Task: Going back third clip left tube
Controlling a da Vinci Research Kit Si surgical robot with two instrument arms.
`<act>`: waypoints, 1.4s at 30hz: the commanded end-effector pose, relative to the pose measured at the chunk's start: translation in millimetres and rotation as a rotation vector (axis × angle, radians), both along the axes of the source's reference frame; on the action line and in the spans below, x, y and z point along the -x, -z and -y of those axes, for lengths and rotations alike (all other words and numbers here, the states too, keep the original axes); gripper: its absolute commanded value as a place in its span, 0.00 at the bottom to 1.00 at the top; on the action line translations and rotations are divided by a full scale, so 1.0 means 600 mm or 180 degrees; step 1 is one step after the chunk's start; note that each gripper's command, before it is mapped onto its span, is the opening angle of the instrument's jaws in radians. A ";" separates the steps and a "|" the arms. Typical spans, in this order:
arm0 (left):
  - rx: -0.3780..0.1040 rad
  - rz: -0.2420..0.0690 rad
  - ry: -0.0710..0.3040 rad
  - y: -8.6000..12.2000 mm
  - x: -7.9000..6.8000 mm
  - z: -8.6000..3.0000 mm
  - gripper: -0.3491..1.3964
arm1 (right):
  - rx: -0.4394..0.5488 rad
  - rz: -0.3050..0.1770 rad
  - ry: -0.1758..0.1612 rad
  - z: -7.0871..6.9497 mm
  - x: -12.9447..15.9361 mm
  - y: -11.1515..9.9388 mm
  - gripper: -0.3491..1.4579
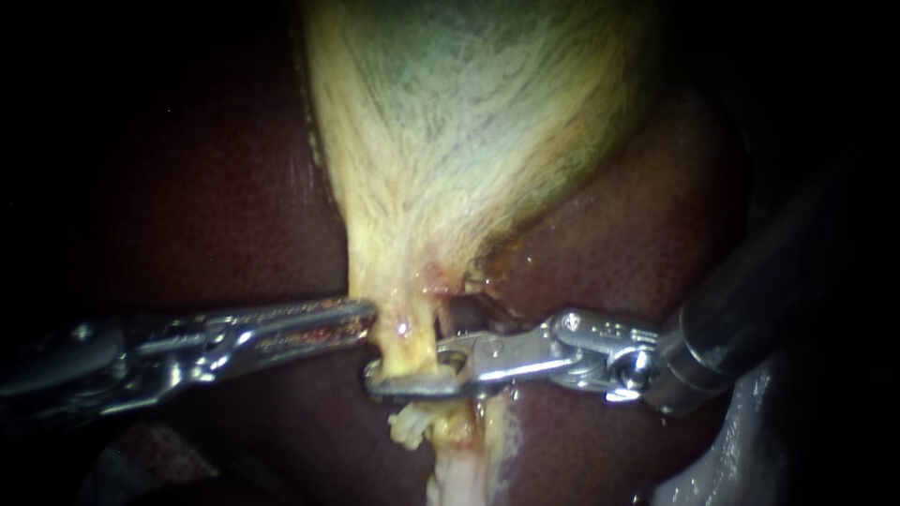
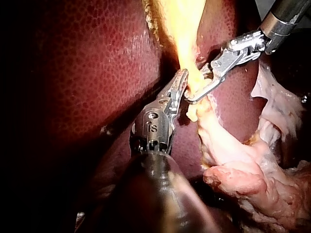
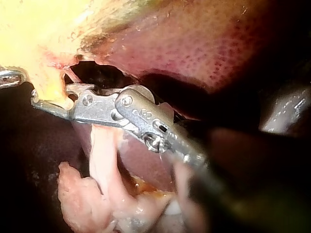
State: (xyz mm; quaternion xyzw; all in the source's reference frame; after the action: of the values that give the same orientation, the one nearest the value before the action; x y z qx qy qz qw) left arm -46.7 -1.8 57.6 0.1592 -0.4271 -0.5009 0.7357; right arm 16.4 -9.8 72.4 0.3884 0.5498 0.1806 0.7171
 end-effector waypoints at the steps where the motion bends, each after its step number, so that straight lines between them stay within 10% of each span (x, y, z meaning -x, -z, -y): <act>1: 0.0001 0.0001 -0.0002 0.0000 0.0000 0.0000 0.09 | -0.0001 0.0000 0.0001 0.0000 0.0000 0.0000 0.00; 10: 0.0001 0.0002 -0.0004 0.0001 -0.0003 0.0001 0.09 | -0.0001 0.0000 0.0000 0.0000 -0.0001 0.0001 0.00; 17: 0.0001 0.0003 -0.0006 0.0001 -0.0005 0.0001 0.09 | 0.0235 -0.0058 0.0016 -0.0002 -0.0025 -0.0007 0.48; 42: 0.0001 0.0002 -0.0005 0.0010 -0.0006 0.0007 0.09 | 0.0861 -0.0173 0.0008 -0.0029 0.0004 -0.0025 0.52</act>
State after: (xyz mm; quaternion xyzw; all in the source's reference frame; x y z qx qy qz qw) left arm -46.3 -2.2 57.0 0.1596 -0.4274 -0.5002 0.7359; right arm 15.9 -8.1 73.9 0.2940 0.5880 0.0927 0.7478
